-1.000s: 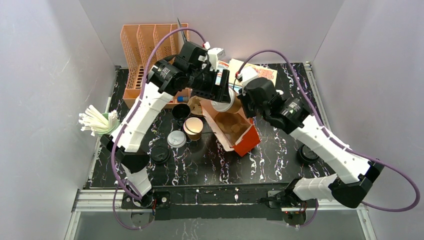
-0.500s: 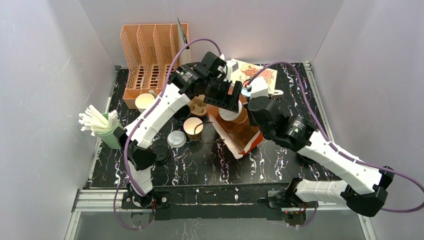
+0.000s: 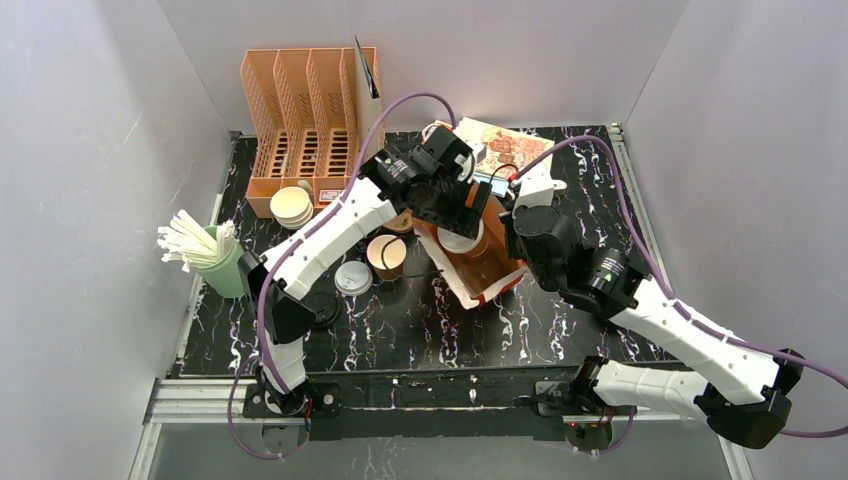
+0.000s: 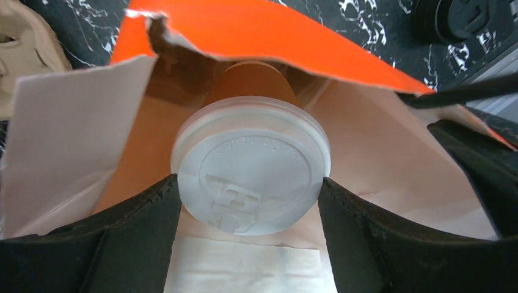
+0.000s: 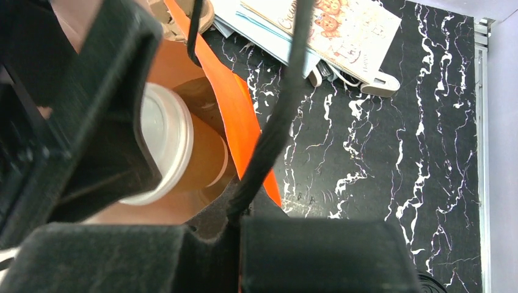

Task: Pack the takeout coffee
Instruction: Place the coffee cup on the cup tray.

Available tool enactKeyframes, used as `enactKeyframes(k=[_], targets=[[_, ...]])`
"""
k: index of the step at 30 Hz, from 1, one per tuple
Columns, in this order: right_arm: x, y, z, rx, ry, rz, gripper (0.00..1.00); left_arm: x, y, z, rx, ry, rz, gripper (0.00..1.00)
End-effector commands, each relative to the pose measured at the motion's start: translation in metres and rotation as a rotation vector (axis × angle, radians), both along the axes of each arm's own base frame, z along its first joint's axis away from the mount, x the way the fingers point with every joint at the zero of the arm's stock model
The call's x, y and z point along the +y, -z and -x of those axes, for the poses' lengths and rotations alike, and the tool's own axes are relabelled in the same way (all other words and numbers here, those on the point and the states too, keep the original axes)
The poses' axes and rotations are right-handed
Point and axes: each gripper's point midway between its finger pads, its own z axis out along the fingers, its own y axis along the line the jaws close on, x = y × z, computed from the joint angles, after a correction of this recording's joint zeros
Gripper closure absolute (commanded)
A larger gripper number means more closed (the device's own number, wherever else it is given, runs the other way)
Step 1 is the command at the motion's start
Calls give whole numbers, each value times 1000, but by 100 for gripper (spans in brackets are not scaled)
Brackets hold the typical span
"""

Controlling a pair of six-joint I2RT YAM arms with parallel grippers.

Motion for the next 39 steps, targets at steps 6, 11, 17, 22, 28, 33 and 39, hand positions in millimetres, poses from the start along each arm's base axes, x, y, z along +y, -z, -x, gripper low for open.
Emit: enactKeyframes(k=[6, 11, 17, 22, 28, 33, 39], targets=[[6, -24, 0, -28, 25, -136, 99, 11, 5, -5, -166, -11, -93, 51], [0, -25, 3, -22, 41, -149, 99, 12, 9, -11, -267, 7, -181, 51], [-2, -18, 10, 17, 27, -136, 99, 17, 6, -26, -351, -46, -219, 51], [-7, -22, 10, 1, 29, -130, 99, 7, 19, -28, -326, -28, -213, 51], [-10, -19, 10, -3, 42, -123, 99, -2, 35, -28, -298, 7, -224, 51], [-13, -18, 10, -10, 51, -129, 99, -9, 43, -28, -283, 34, -221, 51], [-16, -15, 11, -14, 72, -148, 99, -10, 54, -28, -281, 58, -248, 52]])
